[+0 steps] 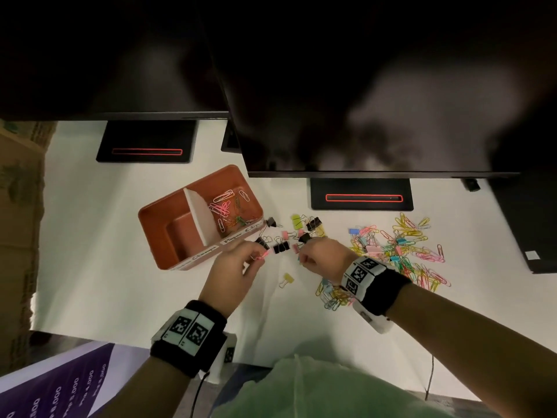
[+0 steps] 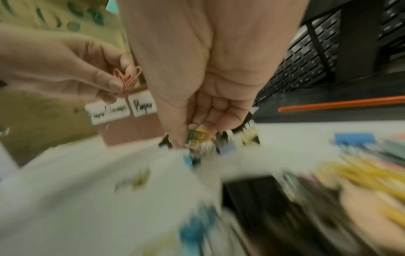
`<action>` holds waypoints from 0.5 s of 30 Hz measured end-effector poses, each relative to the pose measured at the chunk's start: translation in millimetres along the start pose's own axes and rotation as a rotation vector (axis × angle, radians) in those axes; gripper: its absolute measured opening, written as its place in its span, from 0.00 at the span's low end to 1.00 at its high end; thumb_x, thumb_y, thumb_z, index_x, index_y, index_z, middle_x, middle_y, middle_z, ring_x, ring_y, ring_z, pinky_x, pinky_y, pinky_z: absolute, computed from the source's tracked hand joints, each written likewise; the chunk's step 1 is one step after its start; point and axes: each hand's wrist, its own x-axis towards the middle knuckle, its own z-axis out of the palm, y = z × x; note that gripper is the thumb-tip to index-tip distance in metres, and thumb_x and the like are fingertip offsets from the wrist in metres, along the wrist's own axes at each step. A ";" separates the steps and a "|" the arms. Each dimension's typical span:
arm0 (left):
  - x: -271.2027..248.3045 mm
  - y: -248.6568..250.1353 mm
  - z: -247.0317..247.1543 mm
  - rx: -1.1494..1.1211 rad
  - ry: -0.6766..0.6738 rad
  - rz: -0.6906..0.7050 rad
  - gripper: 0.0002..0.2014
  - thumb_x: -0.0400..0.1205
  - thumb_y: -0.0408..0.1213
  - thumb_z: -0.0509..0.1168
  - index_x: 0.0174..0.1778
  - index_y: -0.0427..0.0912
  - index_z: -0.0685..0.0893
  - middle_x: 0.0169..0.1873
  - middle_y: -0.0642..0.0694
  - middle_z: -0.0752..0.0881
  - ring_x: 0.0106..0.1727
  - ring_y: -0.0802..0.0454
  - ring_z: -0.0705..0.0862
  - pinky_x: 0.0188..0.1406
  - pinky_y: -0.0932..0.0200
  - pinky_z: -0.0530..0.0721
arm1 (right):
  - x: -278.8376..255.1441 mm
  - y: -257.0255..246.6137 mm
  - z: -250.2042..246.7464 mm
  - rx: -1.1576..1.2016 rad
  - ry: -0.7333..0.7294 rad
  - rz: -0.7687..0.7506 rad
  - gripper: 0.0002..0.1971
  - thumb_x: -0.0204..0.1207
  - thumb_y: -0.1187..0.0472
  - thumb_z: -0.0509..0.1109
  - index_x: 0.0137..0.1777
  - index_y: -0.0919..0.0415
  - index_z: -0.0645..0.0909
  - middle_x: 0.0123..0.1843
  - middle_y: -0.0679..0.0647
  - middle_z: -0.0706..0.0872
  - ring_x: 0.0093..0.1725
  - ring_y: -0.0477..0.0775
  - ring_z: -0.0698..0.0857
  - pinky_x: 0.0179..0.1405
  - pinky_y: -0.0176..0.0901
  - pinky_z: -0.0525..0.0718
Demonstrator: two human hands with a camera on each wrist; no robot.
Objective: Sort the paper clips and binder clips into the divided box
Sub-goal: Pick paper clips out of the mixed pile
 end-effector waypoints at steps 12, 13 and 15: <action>59.8 0.4 -69.6 0.239 0.094 -0.185 0.21 0.76 0.36 0.71 0.65 0.42 0.79 0.61 0.45 0.80 0.60 0.52 0.79 0.60 0.67 0.71 | 78.4 -90.2 -77.3 0.296 0.380 -0.058 0.12 0.74 0.60 0.72 0.58 0.58 0.81 0.53 0.54 0.87 0.50 0.51 0.85 0.56 0.48 0.85; 56.0 3.0 -68.5 0.268 0.110 -0.115 0.20 0.76 0.36 0.70 0.65 0.43 0.79 0.62 0.46 0.78 0.61 0.53 0.78 0.61 0.70 0.67 | 76.2 -88.0 -74.4 0.306 0.390 -0.064 0.13 0.74 0.60 0.71 0.59 0.57 0.80 0.55 0.54 0.86 0.52 0.51 0.85 0.57 0.48 0.84; 45.0 9.4 -63.2 0.216 0.108 0.042 0.17 0.76 0.36 0.69 0.62 0.43 0.81 0.59 0.49 0.78 0.58 0.59 0.76 0.60 0.77 0.66 | 60.3 -76.3 -69.0 0.326 0.451 -0.116 0.12 0.76 0.61 0.70 0.59 0.57 0.81 0.56 0.53 0.85 0.52 0.49 0.84 0.57 0.43 0.82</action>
